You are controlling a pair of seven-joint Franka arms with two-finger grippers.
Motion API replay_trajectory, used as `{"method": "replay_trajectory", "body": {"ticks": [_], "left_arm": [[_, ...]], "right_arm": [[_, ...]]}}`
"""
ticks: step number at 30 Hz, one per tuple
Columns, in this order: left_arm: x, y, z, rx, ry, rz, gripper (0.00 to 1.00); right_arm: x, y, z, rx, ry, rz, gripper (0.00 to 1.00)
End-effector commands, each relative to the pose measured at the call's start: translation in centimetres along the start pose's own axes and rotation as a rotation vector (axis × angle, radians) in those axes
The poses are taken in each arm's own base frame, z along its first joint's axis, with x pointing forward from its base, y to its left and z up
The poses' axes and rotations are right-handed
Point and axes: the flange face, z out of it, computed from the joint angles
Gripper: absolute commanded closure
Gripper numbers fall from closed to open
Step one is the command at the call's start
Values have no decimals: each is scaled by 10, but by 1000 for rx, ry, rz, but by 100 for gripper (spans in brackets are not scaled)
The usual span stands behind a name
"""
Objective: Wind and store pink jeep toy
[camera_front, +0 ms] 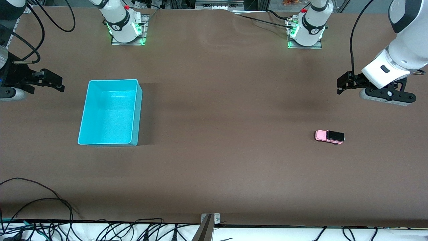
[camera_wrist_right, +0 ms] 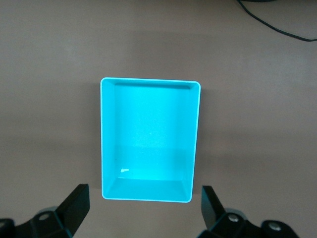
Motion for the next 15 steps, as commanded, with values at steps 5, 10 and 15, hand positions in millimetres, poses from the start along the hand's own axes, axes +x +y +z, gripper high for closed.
{"method": "replay_trajectory", "body": {"ticks": [5, 10, 15], "left_arm": [[3, -2, -5, -28, -3, 12, 0], [4, -2, -3, -29, -7, 17, 0], [5, -3, -2, -29, -9, 17, 0]], "right_arm": [[-2, 0, -8, -1, 0, -9, 0], [-2, 0, -9, 1, 3, -10, 0], [-2, 1, -8, 1, 0, -7, 0]]}}
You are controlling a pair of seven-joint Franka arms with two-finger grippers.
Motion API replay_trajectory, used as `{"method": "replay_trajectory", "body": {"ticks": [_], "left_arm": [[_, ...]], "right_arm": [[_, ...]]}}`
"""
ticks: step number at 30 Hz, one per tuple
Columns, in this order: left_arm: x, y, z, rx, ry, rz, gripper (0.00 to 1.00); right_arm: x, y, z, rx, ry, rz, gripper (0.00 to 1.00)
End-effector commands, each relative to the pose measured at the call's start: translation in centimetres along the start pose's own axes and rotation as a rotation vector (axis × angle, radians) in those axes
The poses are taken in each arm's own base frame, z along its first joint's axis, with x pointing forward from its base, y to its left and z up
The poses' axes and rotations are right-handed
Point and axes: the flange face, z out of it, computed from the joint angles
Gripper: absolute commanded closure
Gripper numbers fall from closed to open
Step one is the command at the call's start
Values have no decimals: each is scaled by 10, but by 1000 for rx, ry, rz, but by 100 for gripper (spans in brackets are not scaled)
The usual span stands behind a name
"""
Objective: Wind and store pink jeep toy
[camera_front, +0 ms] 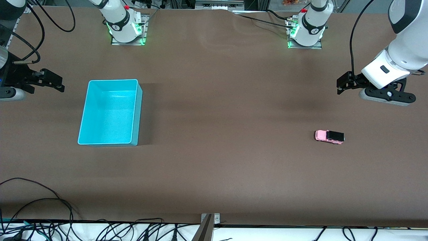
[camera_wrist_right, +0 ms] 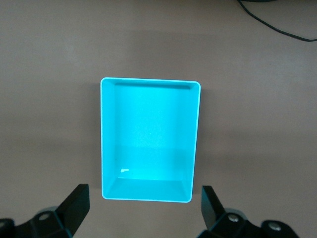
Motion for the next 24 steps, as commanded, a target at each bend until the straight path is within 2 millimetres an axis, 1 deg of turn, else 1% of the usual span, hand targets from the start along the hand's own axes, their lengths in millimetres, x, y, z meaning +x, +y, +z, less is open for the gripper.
{"method": "replay_trajectory", "body": {"ticks": [1, 5, 22, 24], "left_arm": [[4, -3, -3, -29, -6, 17, 0], [5, -3, 1, -30, -14, 15, 0], [5, -3, 1, -30, -15, 17, 0], [7, -3, 7, -33, -29, 18, 0]], "right_arm": [[-2, 0, -8, 1, 0, -10, 0], [-2, 1, -8, 1, 0, -9, 0], [-2, 3, -7, 2, -3, -4, 0], [-2, 3, -7, 2, -3, -4, 0]]}}
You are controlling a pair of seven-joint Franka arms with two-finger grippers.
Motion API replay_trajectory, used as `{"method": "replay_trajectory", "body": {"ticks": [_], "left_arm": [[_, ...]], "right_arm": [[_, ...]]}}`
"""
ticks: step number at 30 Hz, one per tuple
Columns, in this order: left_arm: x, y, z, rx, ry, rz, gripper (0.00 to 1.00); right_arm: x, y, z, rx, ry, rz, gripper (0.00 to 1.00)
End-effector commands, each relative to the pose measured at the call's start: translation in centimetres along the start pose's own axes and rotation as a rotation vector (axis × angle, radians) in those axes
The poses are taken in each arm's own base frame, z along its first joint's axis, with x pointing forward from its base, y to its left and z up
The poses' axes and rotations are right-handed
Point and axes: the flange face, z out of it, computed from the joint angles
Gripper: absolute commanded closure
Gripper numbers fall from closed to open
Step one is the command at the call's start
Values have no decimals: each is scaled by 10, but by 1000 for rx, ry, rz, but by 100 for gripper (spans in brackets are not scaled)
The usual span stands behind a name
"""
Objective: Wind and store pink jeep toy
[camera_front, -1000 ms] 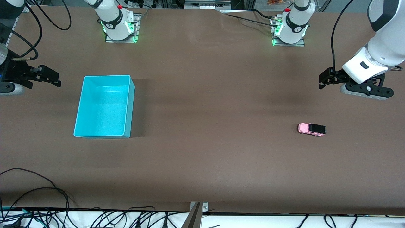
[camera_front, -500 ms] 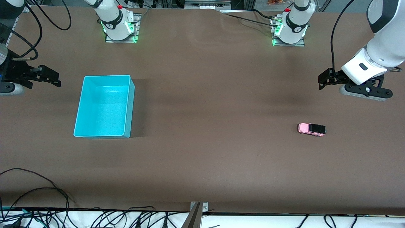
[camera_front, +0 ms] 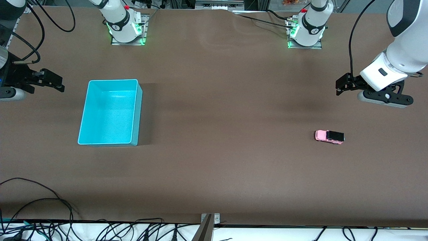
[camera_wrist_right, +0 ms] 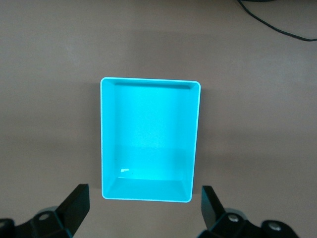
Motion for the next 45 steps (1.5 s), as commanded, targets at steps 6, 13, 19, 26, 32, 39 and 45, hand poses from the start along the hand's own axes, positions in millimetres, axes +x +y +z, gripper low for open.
{"method": "replay_trajectory", "body": {"ticks": [6, 13, 19, 26, 32, 39, 45], "left_arm": [[10, -2, 21, -46, -66, 20, 0], [15, -3, 37, -57, -93, 120, 0], [20, -20, 54, -82, -109, 325, 0], [28, -23, 73, -107, -129, 514, 0], [37, -35, 114, -159, -166, 743, 0], [52, -67, 179, -199, -134, 1031, 0], [64, -85, 234, -191, -89, 1253, 0]], "right_arm": [[-2, 5, -7, 19, -1, 2, 0], [-2, 5, -7, 19, -1, 4, 0], [-2, 5, -7, 25, -1, 5, 0], [-2, 5, -7, 30, 0, 5, 0], [-2, 5, -7, 30, 0, 7, 0], [-2, 5, -7, 30, 0, 7, 0], [-2, 6, -7, 31, 0, 7, 0]]}}
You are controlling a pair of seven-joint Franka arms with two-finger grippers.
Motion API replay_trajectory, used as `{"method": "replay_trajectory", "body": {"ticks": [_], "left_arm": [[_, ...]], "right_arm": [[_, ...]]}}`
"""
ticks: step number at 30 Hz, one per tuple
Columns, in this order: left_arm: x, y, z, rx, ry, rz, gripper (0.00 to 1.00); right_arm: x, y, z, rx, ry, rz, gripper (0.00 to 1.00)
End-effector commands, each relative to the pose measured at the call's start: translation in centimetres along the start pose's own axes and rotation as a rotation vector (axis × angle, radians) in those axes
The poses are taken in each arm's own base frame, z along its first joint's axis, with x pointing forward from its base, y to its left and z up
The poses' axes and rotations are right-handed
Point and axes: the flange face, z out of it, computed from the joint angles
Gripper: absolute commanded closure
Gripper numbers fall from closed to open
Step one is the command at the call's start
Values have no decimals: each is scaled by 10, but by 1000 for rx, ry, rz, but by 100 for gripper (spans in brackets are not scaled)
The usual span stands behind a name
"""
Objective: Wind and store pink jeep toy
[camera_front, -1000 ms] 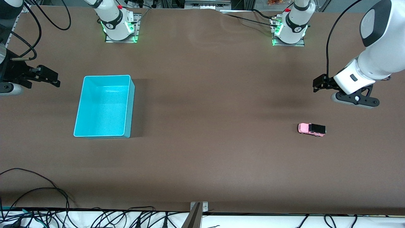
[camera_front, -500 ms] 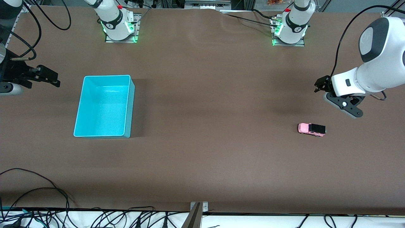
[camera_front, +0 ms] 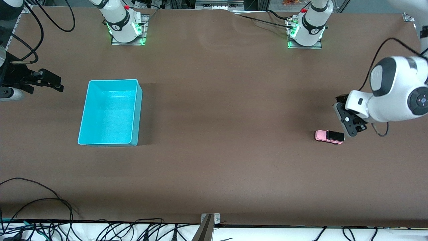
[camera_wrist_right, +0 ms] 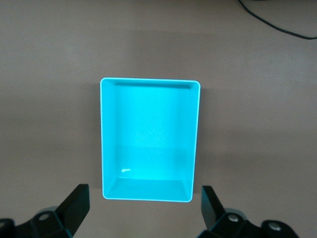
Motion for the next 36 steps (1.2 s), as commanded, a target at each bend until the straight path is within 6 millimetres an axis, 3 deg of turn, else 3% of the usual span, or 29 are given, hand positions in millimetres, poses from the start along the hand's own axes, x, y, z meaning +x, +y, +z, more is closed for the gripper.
{"method": "replay_trajectory", "body": {"ticks": [1, 13, 22, 36], "left_arm": [[-4, -26, 40, 25, 30, 201, 0], [-10, -20, 104, 173, -33, 398, 0], [-5, -25, 109, 233, -113, 489, 0], [-23, -34, 146, 268, -97, 503, 0]], "right_arm": [[-1, 2, -7, 23, 0, 0, 0], [-1, 1, -7, 23, 0, -3, 0], [-1, 2, -7, 23, 0, 0, 0], [-1, 2, -7, 23, 0, 0, 0]]}}
